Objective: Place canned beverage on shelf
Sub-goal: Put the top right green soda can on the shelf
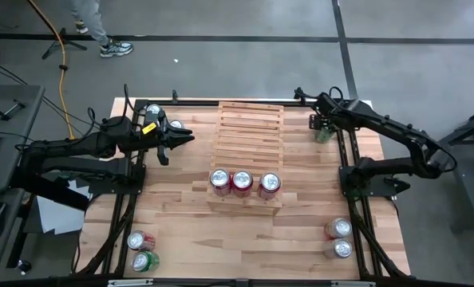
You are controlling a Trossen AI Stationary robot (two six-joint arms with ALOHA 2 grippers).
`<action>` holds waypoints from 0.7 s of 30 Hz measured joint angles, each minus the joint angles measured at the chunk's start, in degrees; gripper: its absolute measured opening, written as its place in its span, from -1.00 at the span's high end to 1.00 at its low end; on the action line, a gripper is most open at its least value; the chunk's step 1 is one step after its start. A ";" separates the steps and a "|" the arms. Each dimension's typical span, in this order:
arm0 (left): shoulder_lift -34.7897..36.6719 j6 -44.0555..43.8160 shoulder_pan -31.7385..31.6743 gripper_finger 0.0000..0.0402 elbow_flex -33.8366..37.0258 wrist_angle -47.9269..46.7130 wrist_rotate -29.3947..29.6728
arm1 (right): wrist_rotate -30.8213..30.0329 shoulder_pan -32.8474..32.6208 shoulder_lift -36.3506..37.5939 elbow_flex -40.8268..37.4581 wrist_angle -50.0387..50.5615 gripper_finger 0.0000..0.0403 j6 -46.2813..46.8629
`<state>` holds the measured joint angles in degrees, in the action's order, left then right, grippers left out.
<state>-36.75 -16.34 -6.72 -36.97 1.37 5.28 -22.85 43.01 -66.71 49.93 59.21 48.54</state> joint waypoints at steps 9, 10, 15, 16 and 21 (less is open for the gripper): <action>0.00 0.53 0.00 0.98 0.00 0.00 0.00 | 0.49 3.98 -3.74 -2.93 -6.76 -0.81 -2.15; 0.00 0.52 0.00 0.98 0.00 0.00 0.00 | 0.71 4.18 -4.32 -2.95 -7.44 -0.81 -2.80; 0.00 0.50 0.00 0.98 0.00 0.00 0.00 | 2.07 4.76 -7.08 -2.97 -7.84 -0.66 -3.83; 0.00 0.49 0.00 0.98 0.00 0.00 0.00 | 2.21 4.76 -7.45 -2.97 -7.82 -0.60 -3.99; 0.00 0.47 0.00 0.98 0.00 0.00 0.00 | 2.87 4.76 -7.51 -2.80 -8.02 -0.44 -6.92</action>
<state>-36.75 -15.87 -6.72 -36.97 1.37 5.28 -19.98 47.77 -74.21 47.13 51.18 41.62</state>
